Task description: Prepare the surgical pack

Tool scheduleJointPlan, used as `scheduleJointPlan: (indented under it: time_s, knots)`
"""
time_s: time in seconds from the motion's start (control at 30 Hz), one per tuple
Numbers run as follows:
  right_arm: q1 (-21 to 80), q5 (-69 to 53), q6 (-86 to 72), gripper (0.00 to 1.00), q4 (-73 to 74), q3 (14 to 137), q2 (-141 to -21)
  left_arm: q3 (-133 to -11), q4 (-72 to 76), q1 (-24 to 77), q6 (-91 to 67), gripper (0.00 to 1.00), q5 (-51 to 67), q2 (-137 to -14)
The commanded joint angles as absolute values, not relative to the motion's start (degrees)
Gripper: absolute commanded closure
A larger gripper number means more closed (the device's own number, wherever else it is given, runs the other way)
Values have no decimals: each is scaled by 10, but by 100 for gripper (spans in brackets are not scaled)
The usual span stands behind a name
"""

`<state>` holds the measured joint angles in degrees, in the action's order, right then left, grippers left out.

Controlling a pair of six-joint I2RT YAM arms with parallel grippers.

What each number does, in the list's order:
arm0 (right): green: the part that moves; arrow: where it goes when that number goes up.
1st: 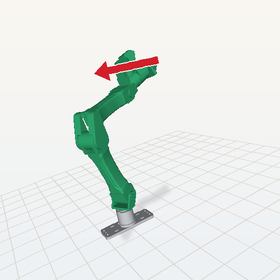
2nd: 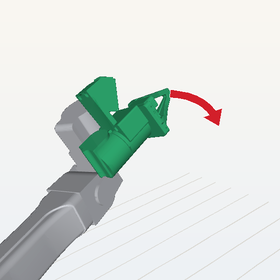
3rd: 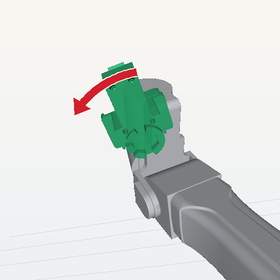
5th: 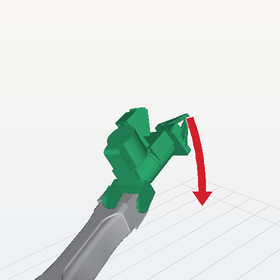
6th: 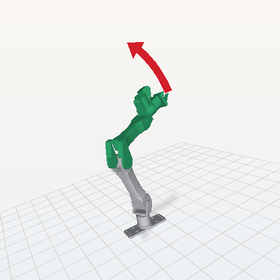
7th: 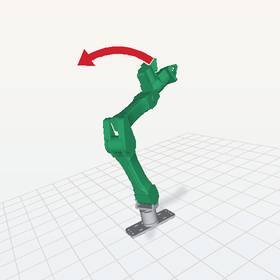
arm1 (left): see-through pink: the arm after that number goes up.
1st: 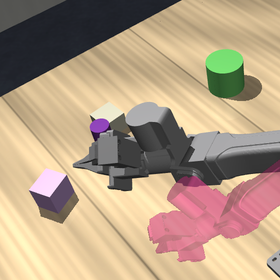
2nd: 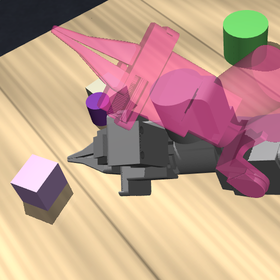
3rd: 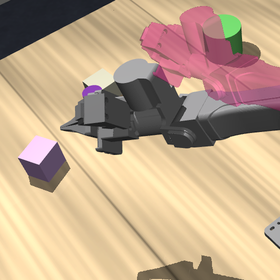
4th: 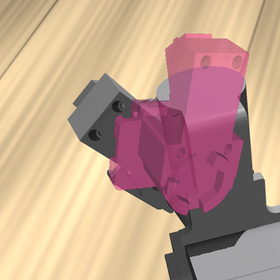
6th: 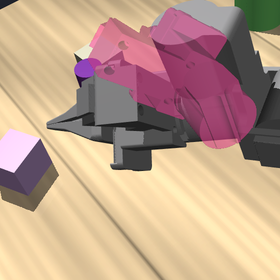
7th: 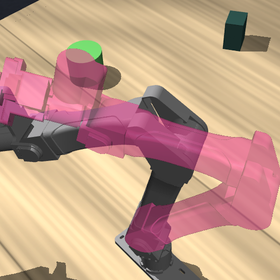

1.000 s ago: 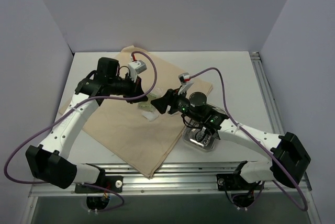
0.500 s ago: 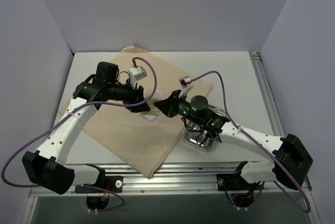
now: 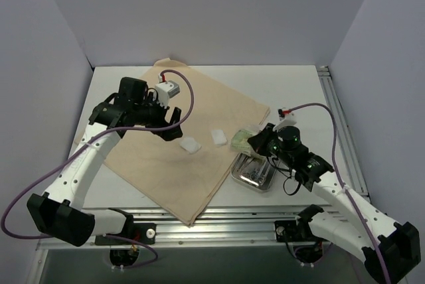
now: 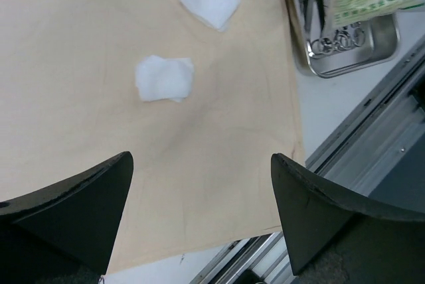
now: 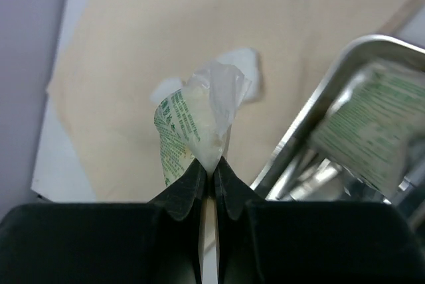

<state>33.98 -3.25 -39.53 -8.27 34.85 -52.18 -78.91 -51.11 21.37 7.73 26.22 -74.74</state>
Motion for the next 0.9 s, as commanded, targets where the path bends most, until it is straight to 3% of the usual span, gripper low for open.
scheduleJointPlan:
  time_s: [0.0,0.3,0.87]
  knots:
    - [285,-25,-413,100,87,334,-497,-813,-525,198,67,6,193,-754]
    - [237,-112,-424,100,49,271,-530,-802,-518,184,67,6,191,-753]
    - [236,-91,-451,100,-81,200,-566,-804,-518,184,69,6,191,-745]
